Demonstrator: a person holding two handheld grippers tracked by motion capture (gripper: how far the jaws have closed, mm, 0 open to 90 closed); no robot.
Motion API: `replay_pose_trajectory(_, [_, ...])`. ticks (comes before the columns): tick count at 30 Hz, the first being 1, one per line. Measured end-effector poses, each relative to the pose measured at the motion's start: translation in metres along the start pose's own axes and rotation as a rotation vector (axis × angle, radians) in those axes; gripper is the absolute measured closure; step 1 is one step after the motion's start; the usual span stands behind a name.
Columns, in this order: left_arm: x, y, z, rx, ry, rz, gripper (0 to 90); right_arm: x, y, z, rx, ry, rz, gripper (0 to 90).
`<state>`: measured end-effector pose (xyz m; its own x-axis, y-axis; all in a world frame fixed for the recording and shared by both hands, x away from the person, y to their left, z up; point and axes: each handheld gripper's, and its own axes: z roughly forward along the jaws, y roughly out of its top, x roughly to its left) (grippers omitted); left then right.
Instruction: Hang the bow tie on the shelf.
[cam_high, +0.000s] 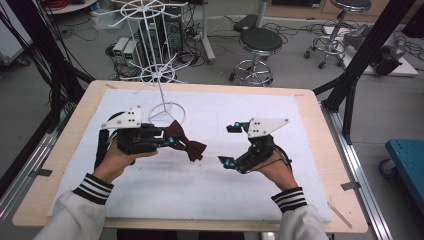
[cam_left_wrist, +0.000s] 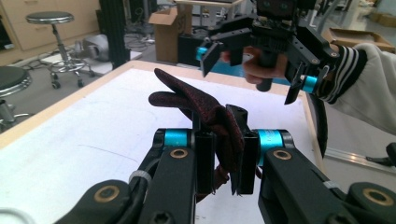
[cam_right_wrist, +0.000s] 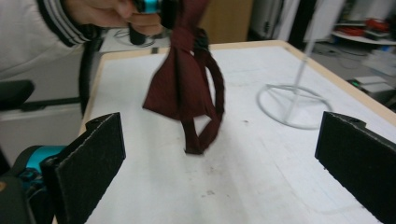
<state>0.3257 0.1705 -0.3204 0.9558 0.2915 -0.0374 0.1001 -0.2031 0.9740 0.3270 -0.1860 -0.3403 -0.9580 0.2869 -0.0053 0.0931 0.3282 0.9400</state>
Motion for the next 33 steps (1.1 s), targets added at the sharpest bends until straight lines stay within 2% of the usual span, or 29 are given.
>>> replay_pose_trajectory(1, [0.002, 0.003, -0.006, 0.003, 0.018, 0.005, 81.9, 0.001, -0.001, -0.003, -0.007, -0.028, 0.006, 0.9])
replay_pose_trajectory(4, [0.004, 0.005, -0.012, 0.002, 0.035, 0.005, 82.0, 0.004, -0.005, -0.012, -0.001, -0.075, 0.002, 0.9])
replay_pose_trajectory(7, [0.007, 0.009, -0.023, 0.001, 0.062, 0.011, 82.0, 0.006, -0.008, -0.016, -0.013, -0.088, 0.018, 0.9])
replay_pose_trajectory(9, [0.008, 0.012, -0.028, -0.004, 0.080, 0.012, 82.0, 0.007, -0.012, -0.021, -0.022, -0.121, 0.016, 0.9])
replay_pose_trajectory(10, [0.009, 0.013, -0.032, -0.013, 0.090, 0.007, 82.0, 0.008, -0.014, -0.023, -0.025, -0.142, 0.017, 0.9])
replay_pose_trajectory(11, [0.011, 0.014, -0.035, -0.013, 0.097, 0.009, 81.9, 0.010, -0.015, -0.027, -0.003, -0.193, 0.010, 0.9])
replay_pose_trajectory(16, [0.015, 0.017, -0.046, -0.006, 0.126, 0.012, 81.9, 0.013, -0.012, -0.031, -0.042, -0.221, 0.005, 0.9])
replay_pose_trajectory(18, [0.017, 0.019, -0.050, -0.001, 0.142, 0.015, 81.9, 0.014, -0.011, -0.033, -0.049, -0.240, 0.022, 0.9])
replay_pose_trajectory(19, [0.018, 0.020, -0.053, -0.001, 0.147, 0.018, 81.9, 0.014, -0.012, -0.037, -0.060, -0.275, 0.028, 0.9])
replay_pose_trajectory(20, [0.019, 0.022, -0.055, 0.000, 0.154, 0.019, 81.9, 0.014, -0.012, -0.037, -0.060, -0.275, 0.028, 0.9])
replay_pose_trajectory(22, [0.021, 0.024, -0.060, 0.001, 0.166, 0.021, 81.9, 0.014, -0.014, -0.042, -0.111, -0.318, 0.044, 0.9])
replay_pose_trajectory(23, [0.022, 0.026, -0.062, 0.000, 0.173, 0.020, 81.9, 0.014, -0.020, -0.048, -0.134, -0.349, 0.078, 0.9])
replay_pose_trajectory(24, [0.024, 0.026, -0.064, -0.001, 0.178, 0.020, 81.9, 0.014, -0.020, -0.048, -0.134, -0.349, 0.078, 0.9])
replay_pose_trajectory(26, [0.027, 0.029, -0.069, 0.008, 0.191, 0.021, 81.9, 0.015, -0.027, -0.052, -0.142, -0.387, 0.084, 0.9])
replay_pose_trajectory(33, [0.037, 0.034, -0.083, 0.019, 0.240, 0.018, 81.9, 0.019, -0.045, -0.065, -0.172, -0.433, 0.120, 0.9])
